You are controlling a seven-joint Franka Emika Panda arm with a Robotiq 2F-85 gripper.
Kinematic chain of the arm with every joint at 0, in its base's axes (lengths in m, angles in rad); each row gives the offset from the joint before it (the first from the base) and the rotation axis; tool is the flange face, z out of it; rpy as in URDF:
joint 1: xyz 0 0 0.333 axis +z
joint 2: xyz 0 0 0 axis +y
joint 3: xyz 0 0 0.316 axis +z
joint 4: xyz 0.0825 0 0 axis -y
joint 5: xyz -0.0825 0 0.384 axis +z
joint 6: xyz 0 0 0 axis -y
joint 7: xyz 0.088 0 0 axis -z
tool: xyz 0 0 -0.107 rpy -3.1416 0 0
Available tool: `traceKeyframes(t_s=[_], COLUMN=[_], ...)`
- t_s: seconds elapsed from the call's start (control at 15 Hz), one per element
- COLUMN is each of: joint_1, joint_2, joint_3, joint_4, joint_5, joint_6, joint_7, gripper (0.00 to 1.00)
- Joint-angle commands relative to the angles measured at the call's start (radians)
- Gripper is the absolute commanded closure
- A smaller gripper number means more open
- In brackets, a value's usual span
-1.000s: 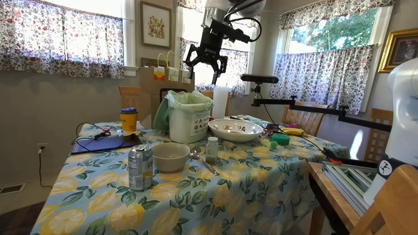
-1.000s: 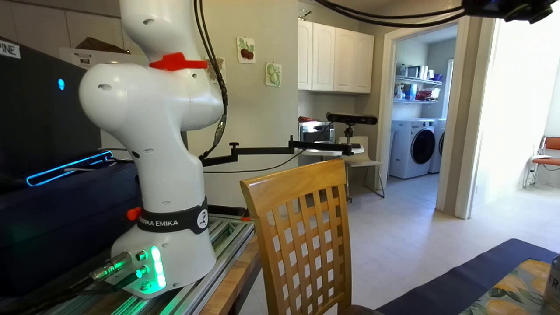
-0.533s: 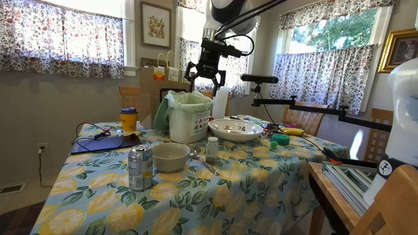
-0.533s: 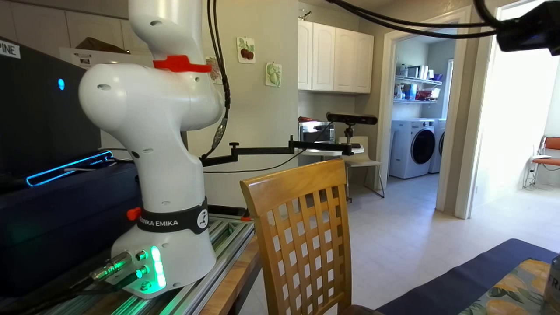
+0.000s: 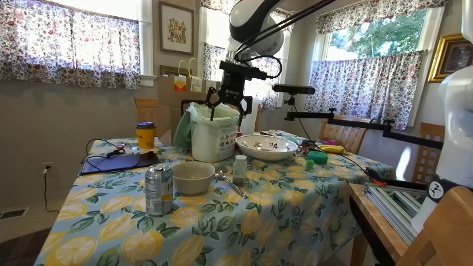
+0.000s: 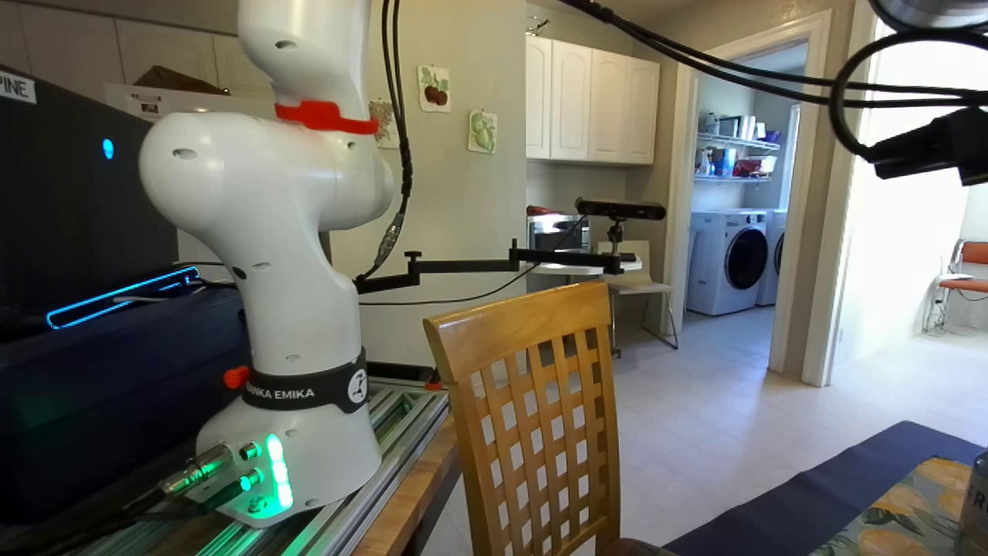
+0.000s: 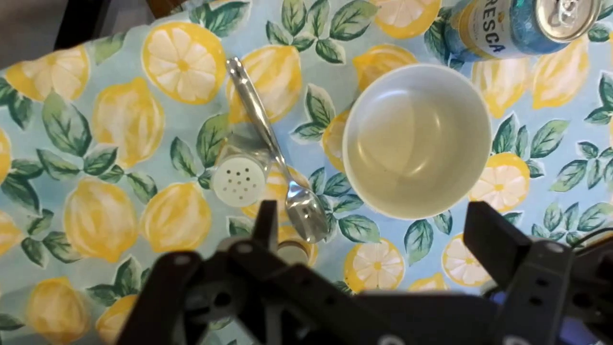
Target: Put the lid on the bottle
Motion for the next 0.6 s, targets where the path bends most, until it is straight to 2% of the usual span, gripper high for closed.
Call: traceKeyframes(t_s=[0.0,0.27,0.53], joint_1=[0.007,0.007,0.003], joint_2=[0.000,0.000,0.080], joint_3=[-0.008,-0.008,-0.029], joint_4=[0.002,0.004,0.048], joint_5=[0.005,0.006,-0.009], joint_6=[-0.002,-0.002,0.118], joint_7=[-0.001,-0.001,0.040], gripper=[0.00,0.00,0.00])
